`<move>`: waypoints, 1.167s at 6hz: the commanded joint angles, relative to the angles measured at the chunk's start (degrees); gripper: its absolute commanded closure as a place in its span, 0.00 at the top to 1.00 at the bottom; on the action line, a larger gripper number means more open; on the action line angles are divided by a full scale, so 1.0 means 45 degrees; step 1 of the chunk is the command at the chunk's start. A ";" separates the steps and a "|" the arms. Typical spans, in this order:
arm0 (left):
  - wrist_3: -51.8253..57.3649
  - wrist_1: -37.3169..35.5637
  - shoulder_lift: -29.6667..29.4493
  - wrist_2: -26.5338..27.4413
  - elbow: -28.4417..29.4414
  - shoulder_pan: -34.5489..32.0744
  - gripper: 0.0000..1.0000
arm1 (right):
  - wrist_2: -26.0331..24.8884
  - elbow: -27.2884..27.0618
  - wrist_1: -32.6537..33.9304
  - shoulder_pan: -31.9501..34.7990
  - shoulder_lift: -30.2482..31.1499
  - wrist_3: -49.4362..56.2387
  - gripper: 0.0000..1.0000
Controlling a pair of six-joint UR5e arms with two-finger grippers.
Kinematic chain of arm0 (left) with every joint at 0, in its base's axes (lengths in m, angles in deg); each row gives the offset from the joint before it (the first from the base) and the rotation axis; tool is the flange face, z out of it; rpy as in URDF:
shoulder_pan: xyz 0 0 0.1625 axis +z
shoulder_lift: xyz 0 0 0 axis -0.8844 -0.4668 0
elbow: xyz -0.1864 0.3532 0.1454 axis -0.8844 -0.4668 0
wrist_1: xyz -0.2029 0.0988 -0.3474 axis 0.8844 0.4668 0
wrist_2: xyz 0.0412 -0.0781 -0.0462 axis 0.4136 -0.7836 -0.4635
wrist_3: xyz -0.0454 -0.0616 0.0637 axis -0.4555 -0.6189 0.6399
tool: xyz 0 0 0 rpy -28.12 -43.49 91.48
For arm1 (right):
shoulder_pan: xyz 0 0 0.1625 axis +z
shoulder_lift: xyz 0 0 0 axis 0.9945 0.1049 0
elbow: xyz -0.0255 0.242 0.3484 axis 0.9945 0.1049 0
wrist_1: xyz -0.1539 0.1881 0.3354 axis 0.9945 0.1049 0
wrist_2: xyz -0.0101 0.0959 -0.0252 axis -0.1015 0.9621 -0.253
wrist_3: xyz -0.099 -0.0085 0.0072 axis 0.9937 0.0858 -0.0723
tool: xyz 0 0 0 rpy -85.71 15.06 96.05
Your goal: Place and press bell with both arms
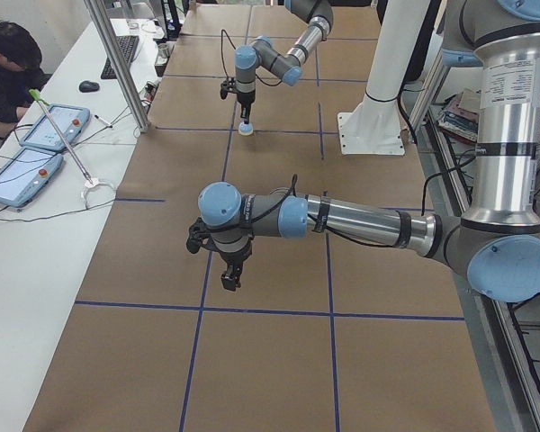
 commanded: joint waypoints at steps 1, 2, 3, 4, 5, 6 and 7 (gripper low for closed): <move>-0.0010 0.0000 0.0000 -0.0004 0.0023 0.0000 1.00 | 0.0849 -0.0548 0.0180 0.0555 -0.0120 0.0002 0.05; -0.0010 0.0019 0.0000 0.0015 0.0139 0.0000 1.00 | 0.1126 -0.0570 0.0278 0.0926 -0.0120 0.0021 0.38; 0.0087 0.0039 0.0329 0.0190 0.0140 0.0000 1.00 | 0.1439 -0.0570 0.0395 0.1239 -0.0042 -0.0037 0.99; 0.0010 0.0020 0.0815 0.0153 0.0218 0.0019 1.00 | 0.2157 -0.0570 0.0705 0.2248 0.0287 0.0466 1.00; 0.0009 0.0000 0.0859 0.0152 0.0199 -0.0019 1.00 | 0.3131 -0.0628 0.0824 0.3283 0.0948 0.2211 1.00; -0.0049 -0.0039 0.0975 0.0172 0.0354 -0.0716 1.00 | 0.3566 -0.1305 0.1309 0.4202 0.2057 0.4162 1.00; -0.0010 -0.0058 0.1073 0.0810 0.0220 -0.1748 1.00 | 0.3648 -0.2724 0.1971 0.5120 0.3673 0.6482 1.00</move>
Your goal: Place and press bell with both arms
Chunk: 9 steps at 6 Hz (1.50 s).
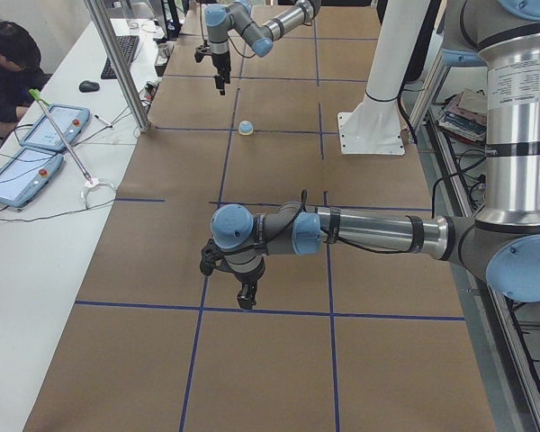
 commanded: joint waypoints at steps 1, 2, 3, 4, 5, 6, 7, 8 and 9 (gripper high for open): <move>-0.0007 -0.0062 0.0106 0.2166 0.0061 -0.0870 1.00 | 0.0279 -0.2399 0.0846 0.1801 0.3150 0.4499 1.00; -0.0046 -0.0062 0.0125 0.2028 0.0043 -0.0870 1.00 | 0.0511 -0.3900 0.0848 0.2583 0.5255 0.5953 1.00; -0.0143 -0.0062 0.0106 0.1795 0.0062 -0.0870 1.00 | 0.1113 -0.5114 0.0848 0.3480 0.7210 0.7457 1.00; -0.2194 0.0073 0.0106 0.1831 -0.0015 -0.0831 1.00 | 0.1177 -0.5900 0.0829 0.4688 0.9124 0.9637 1.00; -0.2369 0.0326 0.0067 0.1793 -0.0132 -0.0502 1.00 | 0.1178 -0.5946 0.0809 0.5802 1.0478 1.2192 1.00; -0.2390 0.0425 0.0067 0.1793 -0.0269 0.0449 1.00 | 0.1584 -0.5889 0.0886 0.7147 1.1361 1.3823 1.00; -0.2390 0.0426 0.0067 0.1793 -0.0289 0.0594 1.00 | 0.1781 -0.5908 0.0849 0.8050 1.1931 1.3878 1.00; -0.2390 0.0426 0.0067 0.1793 -0.0386 0.0750 1.00 | 0.1764 -0.5888 0.0829 0.8311 1.2362 1.3627 1.00; -0.2390 0.0426 0.0067 0.1793 -0.0406 0.0771 1.00 | 0.1744 -0.5869 0.0809 0.8313 1.2424 1.3412 1.00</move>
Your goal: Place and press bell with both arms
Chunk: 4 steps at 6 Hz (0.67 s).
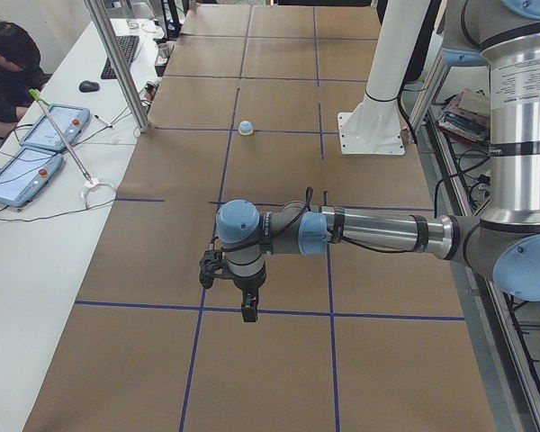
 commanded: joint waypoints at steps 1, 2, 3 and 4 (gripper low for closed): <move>-0.0003 0.0003 -0.0001 0.0000 -0.0058 0.0074 1.00 | 0.0022 0.0094 -0.0039 0.0144 0.0215 -0.0181 1.00; -0.0003 0.0023 -0.0001 0.0000 -0.0058 0.0074 1.00 | 0.0003 0.0095 -0.0039 0.0144 0.0215 -0.0181 1.00; -0.0003 0.0023 -0.0001 0.0000 -0.0058 0.0074 1.00 | 0.0003 0.0115 -0.0039 0.0144 0.0254 -0.0181 1.00; -0.0003 0.0004 -0.0001 -0.0020 -0.0058 0.0074 1.00 | 0.0003 0.0095 -0.0058 0.0144 0.0312 -0.0181 1.00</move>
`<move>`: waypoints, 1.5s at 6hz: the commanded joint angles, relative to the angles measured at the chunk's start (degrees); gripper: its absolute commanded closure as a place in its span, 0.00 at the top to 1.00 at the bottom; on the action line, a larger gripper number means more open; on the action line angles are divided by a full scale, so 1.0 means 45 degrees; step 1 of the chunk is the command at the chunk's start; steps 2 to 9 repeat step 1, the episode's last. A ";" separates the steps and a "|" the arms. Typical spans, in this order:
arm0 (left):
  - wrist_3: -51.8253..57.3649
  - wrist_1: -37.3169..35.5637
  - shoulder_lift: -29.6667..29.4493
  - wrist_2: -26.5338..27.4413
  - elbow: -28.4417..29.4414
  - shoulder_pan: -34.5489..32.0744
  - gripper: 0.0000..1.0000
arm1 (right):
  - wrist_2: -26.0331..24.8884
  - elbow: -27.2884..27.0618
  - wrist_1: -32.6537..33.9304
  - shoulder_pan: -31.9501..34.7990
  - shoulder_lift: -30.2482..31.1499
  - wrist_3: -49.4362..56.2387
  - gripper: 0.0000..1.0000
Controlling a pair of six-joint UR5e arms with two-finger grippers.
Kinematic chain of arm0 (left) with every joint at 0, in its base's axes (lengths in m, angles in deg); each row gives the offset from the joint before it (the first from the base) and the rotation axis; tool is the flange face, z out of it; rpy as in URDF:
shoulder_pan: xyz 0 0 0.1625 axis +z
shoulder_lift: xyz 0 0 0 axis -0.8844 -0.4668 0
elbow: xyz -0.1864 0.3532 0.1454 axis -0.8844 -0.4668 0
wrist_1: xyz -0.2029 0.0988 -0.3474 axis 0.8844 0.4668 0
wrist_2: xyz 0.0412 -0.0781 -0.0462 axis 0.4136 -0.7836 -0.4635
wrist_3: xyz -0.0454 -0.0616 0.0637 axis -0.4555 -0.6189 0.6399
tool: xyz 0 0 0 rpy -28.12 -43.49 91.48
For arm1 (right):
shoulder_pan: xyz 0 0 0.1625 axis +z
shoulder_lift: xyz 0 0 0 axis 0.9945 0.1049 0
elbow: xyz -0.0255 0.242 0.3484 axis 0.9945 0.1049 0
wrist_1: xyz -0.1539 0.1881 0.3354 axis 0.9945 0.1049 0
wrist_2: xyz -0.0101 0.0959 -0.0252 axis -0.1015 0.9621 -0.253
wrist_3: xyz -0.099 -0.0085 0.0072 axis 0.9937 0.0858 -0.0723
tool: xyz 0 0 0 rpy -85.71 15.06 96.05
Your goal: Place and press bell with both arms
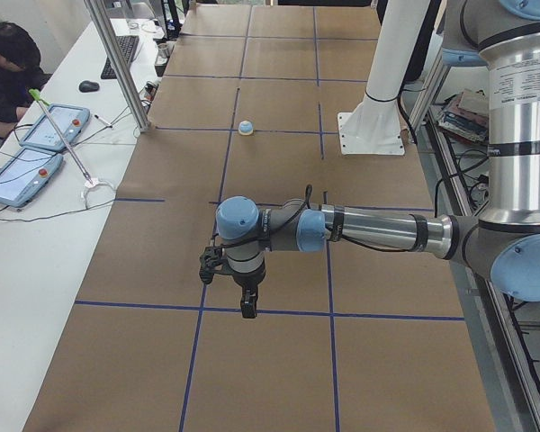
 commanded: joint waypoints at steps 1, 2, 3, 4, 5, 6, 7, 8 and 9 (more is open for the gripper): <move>0.0000 -0.0013 0.0000 0.0006 -0.0001 0.0001 1.00 | -0.0001 -0.0006 -0.0014 0.0001 0.0031 -0.0001 1.00; 0.0000 -0.0013 0.0000 0.0006 -0.0001 0.0001 1.00 | -0.0001 -0.0006 -0.0014 0.0001 0.0031 -0.0001 1.00; 0.0000 -0.0013 0.0000 0.0006 -0.0001 0.0001 1.00 | -0.0001 -0.0006 -0.0014 0.0001 0.0031 -0.0001 1.00; 0.0000 -0.0013 0.0000 0.0006 -0.0001 0.0001 1.00 | -0.0001 -0.0006 -0.0014 0.0001 0.0031 -0.0001 1.00; 0.0000 -0.0013 0.0000 0.0006 -0.0001 0.0001 1.00 | -0.0001 -0.0006 -0.0014 0.0001 0.0031 -0.0001 1.00; 0.0000 -0.0013 0.0000 0.0006 -0.0001 0.0001 1.00 | -0.0001 -0.0006 -0.0014 0.0001 0.0031 -0.0001 1.00; 0.0000 -0.0013 0.0000 0.0006 -0.0001 0.0001 1.00 | -0.0001 -0.0006 -0.0014 0.0001 0.0031 -0.0001 1.00; 0.0000 -0.0013 0.0000 0.0006 -0.0001 0.0001 1.00 | -0.0001 -0.0006 -0.0014 0.0001 0.0031 -0.0001 1.00; 0.0000 -0.0013 0.0000 0.0006 -0.0001 0.0001 1.00 | -0.0001 -0.0006 -0.0014 0.0001 0.0031 -0.0001 1.00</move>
